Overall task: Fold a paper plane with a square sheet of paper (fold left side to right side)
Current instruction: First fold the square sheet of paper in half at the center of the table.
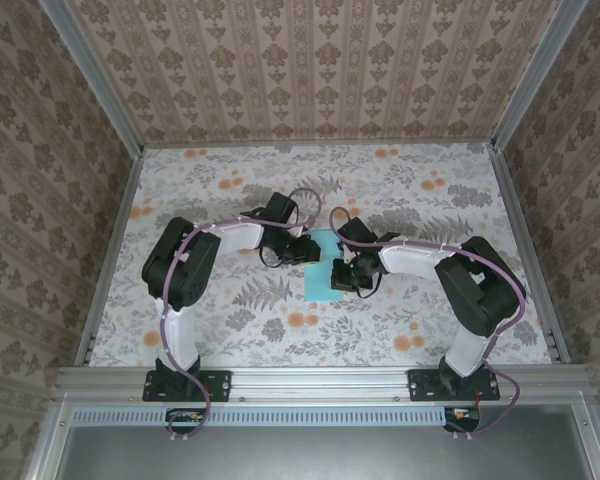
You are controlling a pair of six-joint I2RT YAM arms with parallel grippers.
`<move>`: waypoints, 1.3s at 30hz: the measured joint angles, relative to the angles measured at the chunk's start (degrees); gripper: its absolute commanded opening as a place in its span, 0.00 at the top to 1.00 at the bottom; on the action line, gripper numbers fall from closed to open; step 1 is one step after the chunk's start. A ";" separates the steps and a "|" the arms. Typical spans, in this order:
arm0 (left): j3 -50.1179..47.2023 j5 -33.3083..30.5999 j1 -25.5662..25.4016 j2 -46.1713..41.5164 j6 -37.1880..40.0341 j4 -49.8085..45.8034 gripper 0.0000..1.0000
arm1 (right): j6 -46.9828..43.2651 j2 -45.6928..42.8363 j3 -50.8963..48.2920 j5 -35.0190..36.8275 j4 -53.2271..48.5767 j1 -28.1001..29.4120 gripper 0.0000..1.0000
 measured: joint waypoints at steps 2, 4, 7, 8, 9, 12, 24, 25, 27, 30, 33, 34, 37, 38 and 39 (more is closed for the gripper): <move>0.00 -0.11 0.37 0.33 -0.02 0.26 0.80 | -0.26 0.13 0.20 0.00 -0.24 0.00 0.93; 0.00 -0.17 0.74 0.68 -0.02 0.46 0.81 | -0.44 0.20 0.35 0.00 -0.57 0.00 0.93; 0.15 -0.11 1.16 1.25 -0.04 0.63 0.81 | -0.57 0.22 0.35 0.00 -0.57 0.00 0.93; 0.20 -0.13 1.20 1.25 -0.04 0.63 0.81 | -0.66 0.22 0.37 0.00 -0.59 0.00 0.93; 0.24 -0.13 1.27 1.31 -0.04 0.63 0.82 | -0.70 0.22 0.37 0.00 -0.59 0.00 0.93; 1.05 -0.02 1.38 1.92 -0.11 0.20 0.82 | -0.90 0.26 0.42 0.00 -0.63 0.00 0.93; 7.45 -1.57 2.27 5.49 -0.26 -2.84 0.82 | -2.21 0.55 0.83 0.02 -1.20 0.00 0.94; 8.13 -1.64 2.27 5.88 -0.26 -3.04 0.82 | -2.23 0.57 0.87 0.02 -1.27 0.00 0.94; 9.66 -1.70 2.34 6.84 -0.24 -3.61 0.82 | -2.38 0.59 0.96 0.04 -1.46 0.00 0.94; 11.91 -2.16 2.34 8.07 -0.22 -4.85 0.82 | -2.40 0.68 1.05 0.04 -1.62 0.00 0.94; 13.29 -2.29 2.45 8.87 -0.22 -5.66 0.82 | -2.58 0.68 1.05 0.04 -1.66 0.00 0.94; 13.57 -2.32 2.45 9.01 -0.22 -5.84 0.82 | -2.62 0.68 1.05 0.07 -1.66 0.00 0.94; 15.13 -2.12 2.51 9.90 -0.22 -6.86 0.82 | -3.04 0.68 1.05 0.20 -1.64 0.00 0.94; 15.72 -2.10 2.58 10.29 -0.22 -7.13 0.82 | -3.19 0.68 1.05 0.22 -1.64 0.00 0.94; 16.37 -2.08 2.73 10.69 -0.22 -7.43 0.82 | -3.30 0.68 1.05 0.24 -1.64 0.00 0.94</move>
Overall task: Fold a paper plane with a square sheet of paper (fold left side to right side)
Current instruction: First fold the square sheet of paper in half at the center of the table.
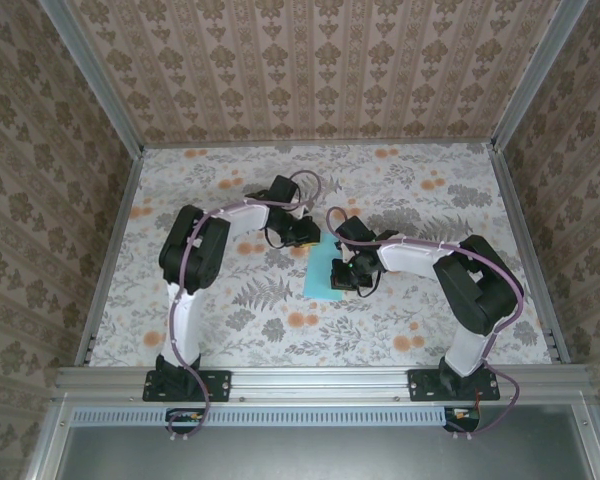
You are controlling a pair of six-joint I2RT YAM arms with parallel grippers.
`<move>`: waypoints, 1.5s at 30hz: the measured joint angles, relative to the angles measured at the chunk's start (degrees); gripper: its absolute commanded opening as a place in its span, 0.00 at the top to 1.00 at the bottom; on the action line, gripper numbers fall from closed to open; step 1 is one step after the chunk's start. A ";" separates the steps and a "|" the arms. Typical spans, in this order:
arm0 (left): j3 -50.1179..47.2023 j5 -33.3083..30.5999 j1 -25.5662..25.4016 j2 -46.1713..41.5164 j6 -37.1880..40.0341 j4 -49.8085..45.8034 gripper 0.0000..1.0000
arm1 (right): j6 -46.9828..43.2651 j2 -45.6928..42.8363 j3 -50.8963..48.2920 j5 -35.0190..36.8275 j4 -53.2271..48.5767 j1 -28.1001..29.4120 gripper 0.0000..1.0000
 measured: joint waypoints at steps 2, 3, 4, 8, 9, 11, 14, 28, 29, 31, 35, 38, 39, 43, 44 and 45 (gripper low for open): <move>1.11 -0.02 0.37 0.66 0.00 -0.20 0.82 | -0.15 0.00 0.00 0.02 0.00 0.00 0.94; 1.70 -0.13 0.61 1.01 0.00 -0.20 0.82 | -0.15 0.00 0.00 0.02 0.00 0.00 0.94; 2.25 -0.26 0.85 1.33 0.00 -0.22 0.82 | -0.15 0.00 0.00 0.02 -0.02 0.00 0.94; 4.92 -0.42 1.84 3.04 -0.02 -0.24 0.82 | -0.17 0.00 0.00 0.04 -0.02 0.00 0.94; 5.46 -0.42 1.97 3.41 -0.02 -0.26 0.82 | -0.17 0.00 0.00 0.07 -0.02 0.00 0.94; 6.60 -0.26 2.21 4.11 -0.04 -0.72 0.82 | -0.17 0.00 0.00 0.09 -0.02 0.00 0.94; 7.93 -0.31 2.34 4.81 -0.04 -1.07 0.82 | -0.17 0.00 0.00 0.13 -0.02 0.00 0.94; -2.08 -5.95 6.82 -5.77 0.96 1.09 0.76 | 1.20 -1.64 -1.25 0.42 3.34 -0.66 0.73; -3.65 -6.29 7.37 -8.11 1.11 1.05 0.75 | 1.29 -1.99 -1.33 0.55 4.02 -0.90 0.71; -6.19 -6.47 7.69 -12.24 1.14 1.22 0.75 | 1.42 -3.08 -1.57 0.85 5.44 -1.36 0.66; -10.91 -4.92 6.21 -18.05 0.81 2.86 0.76 | 1.42 -6.84 -2.67 1.44 8.50 -2.97 0.52; -12.74 -3.56 3.82 -17.79 -0.17 4.15 0.76 | 1.88 -9.35 -4.02 1.53 10.47 -4.92 0.46; -12.85 -3.19 2.80 -17.09 -0.33 4.17 0.76 | 2.23 -9.92 -4.42 1.51 10.88 -5.68 0.45; -12.44 -2.38 -0.50 -13.42 -0.79 4.39 0.76 | 3.15 -10.95 -6.23 0.98 12.02 -7.93 0.41; -11.98 -2.27 -1.03 -12.17 -0.92 4.35 0.76 | 3.34 -11.23 -6.97 0.70 12.11 -8.46 0.41; -11.61 -2.27 -1.20 -11.19 -0.94 4.33 0.76 | 3.43 -11.45 -7.48 0.52 12.07 -8.76 0.41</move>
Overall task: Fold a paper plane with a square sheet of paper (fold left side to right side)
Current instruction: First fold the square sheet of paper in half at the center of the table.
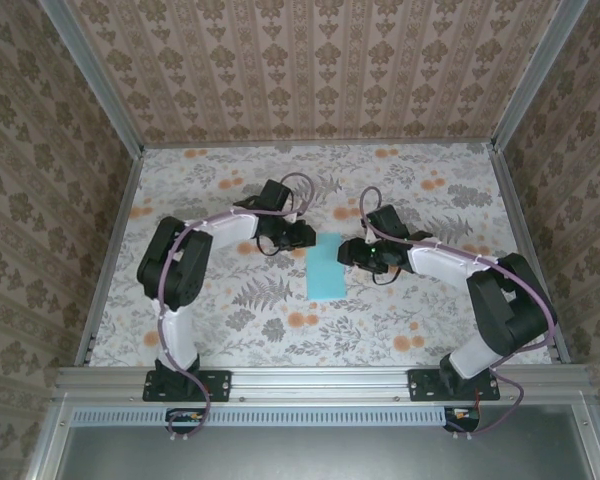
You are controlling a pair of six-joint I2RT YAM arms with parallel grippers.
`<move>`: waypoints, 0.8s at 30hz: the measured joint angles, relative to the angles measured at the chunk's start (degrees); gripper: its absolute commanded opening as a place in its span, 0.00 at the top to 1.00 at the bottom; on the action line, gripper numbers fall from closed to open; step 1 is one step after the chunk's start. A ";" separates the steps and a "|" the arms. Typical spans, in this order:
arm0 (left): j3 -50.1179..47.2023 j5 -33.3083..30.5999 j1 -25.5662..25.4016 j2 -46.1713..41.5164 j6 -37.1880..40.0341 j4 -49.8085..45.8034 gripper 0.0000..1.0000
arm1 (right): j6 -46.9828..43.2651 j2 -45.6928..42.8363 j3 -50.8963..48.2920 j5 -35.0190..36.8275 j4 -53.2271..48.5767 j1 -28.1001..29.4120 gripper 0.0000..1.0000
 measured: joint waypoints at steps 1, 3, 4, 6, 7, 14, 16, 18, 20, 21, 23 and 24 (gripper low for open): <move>0.33 -0.02 -0.11 0.83 -0.11 0.02 0.76 | 0.17 -0.26 -0.66 -0.26 -0.09 -0.39 0.41; 1.07 -0.09 -0.20 2.51 -0.13 -0.09 0.76 | 0.59 -0.52 -1.33 -0.92 -0.50 -0.87 0.41; 1.14 -0.09 -0.24 2.93 -0.13 -0.09 0.76 | 0.79 -0.57 -1.57 -1.44 -0.70 -1.05 0.41; 1.16 -0.11 -0.24 3.34 -0.13 -0.24 0.76 | 1.01 -0.61 -1.77 -2.54 -1.20 -1.33 0.44; 1.16 -0.13 -0.24 3.37 -0.13 -0.28 0.76 | 1.05 -0.61 -1.77 -3.23 -1.53 -1.38 0.45; 1.09 -0.31 -0.28 3.37 -0.13 -0.37 0.77 | 1.46 1.64 -1.70 -9.44 -2.73 -1.36 0.49; 0.98 -0.33 -0.28 3.37 -0.13 -0.37 0.77 | 1.66 2.56 -1.70 -10.51 -2.97 -1.36 0.49; 0.94 -0.31 -0.28 3.41 -0.13 -0.37 0.77 | 1.95 3.50 -1.60 -11.32 -3.02 -1.36 0.49; 0.76 -0.33 -0.28 3.45 -0.13 -0.35 0.77 | 2.19 4.39 -1.38 -12.04 -3.04 -1.27 0.49; 0.61 -0.35 -0.28 3.45 -0.13 -0.35 0.77 | 2.29 4.96 -1.18 -12.26 -3.02 -1.20 0.49; 0.55 -0.33 -0.28 3.45 -0.13 -0.31 0.77 | 2.34 5.70 -0.87 -12.39 -3.04 -0.96 0.49; 0.52 -0.35 -0.28 3.45 -0.13 -0.26 0.77 | 2.38 6.03 -0.74 -12.59 -3.02 -0.83 0.49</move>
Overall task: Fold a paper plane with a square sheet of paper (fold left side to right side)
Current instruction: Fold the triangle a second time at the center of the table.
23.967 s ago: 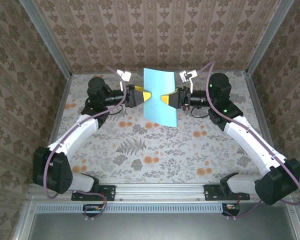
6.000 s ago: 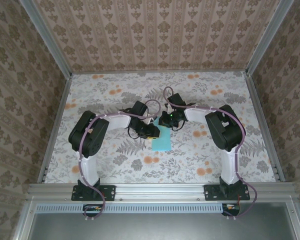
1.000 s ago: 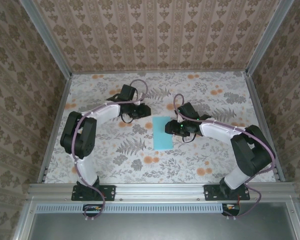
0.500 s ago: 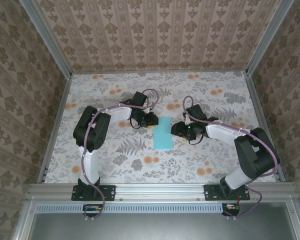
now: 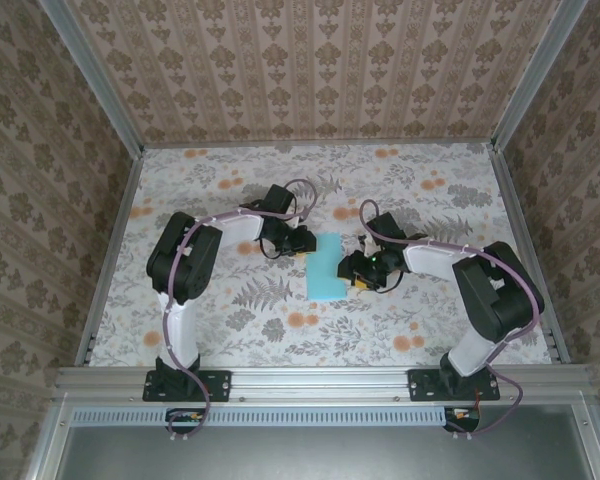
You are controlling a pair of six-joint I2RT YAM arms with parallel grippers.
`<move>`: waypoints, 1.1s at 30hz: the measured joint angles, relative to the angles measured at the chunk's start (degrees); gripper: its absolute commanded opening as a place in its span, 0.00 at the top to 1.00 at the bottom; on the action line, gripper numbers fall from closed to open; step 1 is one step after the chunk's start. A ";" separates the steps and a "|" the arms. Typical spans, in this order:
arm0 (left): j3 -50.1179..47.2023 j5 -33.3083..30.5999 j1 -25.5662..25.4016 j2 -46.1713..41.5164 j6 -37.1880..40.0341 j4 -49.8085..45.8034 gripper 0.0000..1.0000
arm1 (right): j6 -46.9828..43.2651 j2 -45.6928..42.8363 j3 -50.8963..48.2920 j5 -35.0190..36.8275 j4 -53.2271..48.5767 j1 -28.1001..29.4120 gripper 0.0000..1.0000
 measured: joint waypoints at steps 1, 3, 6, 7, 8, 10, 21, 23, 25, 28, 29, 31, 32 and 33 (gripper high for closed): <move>-0.02 0.00 0.00 0.00 0.00 0.07 0.77 | 0.11 0.22 0.11 -0.13 0.00 0.15 0.49; -0.04 0.00 0.00 0.00 0.00 0.11 0.77 | 0.15 0.68 0.44 -0.55 0.00 0.33 0.50; -0.15 0.02 0.00 0.00 0.00 0.15 0.77 | 0.37 1.16 0.85 -0.92 0.07 0.50 0.50; -0.15 0.00 0.00 0.00 0.00 0.15 0.77 | 0.39 1.22 0.94 -0.92 0.09 0.61 0.50; -0.15 0.00 0.00 0.00 0.00 0.17 0.77 | 0.55 1.27 0.98 -0.94 0.26 0.70 0.50; -0.15 0.02 0.00 0.00 0.00 0.22 0.77 | 0.83 1.44 0.98 -0.98 0.83 0.94 0.50; -0.22 0.02 0.00 0.00 0.00 0.35 0.77 | 1.86 2.60 1.79 -2.01 1.29 1.07 0.50; -0.22 0.02 0.00 0.00 0.00 0.35 0.77 | 1.88 2.84 1.90 -2.25 1.38 1.07 0.50; -0.22 0.02 0.00 0.00 0.00 0.35 0.77 | 1.90 2.86 1.90 -2.36 1.70 1.07 0.50; -0.22 0.02 0.00 0.00 0.00 0.35 0.77 | 2.08 3.08 1.90 -2.64 2.60 1.09 0.50; -0.22 0.02 0.00 0.00 0.00 0.35 0.77 | 2.08 3.17 1.90 -2.67 2.80 1.14 0.50; -0.22 0.02 0.00 0.00 0.00 0.35 0.77 | 2.05 3.19 1.90 -2.82 3.56 1.20 0.50; -0.22 0.02 0.00 0.00 0.00 0.35 0.77 | 2.05 3.39 1.95 -2.82 4.39 1.31 0.50; -0.22 0.02 0.00 0.00 0.00 0.37 0.76 | 2.03 3.58 1.97 -2.89 5.27 1.38 0.49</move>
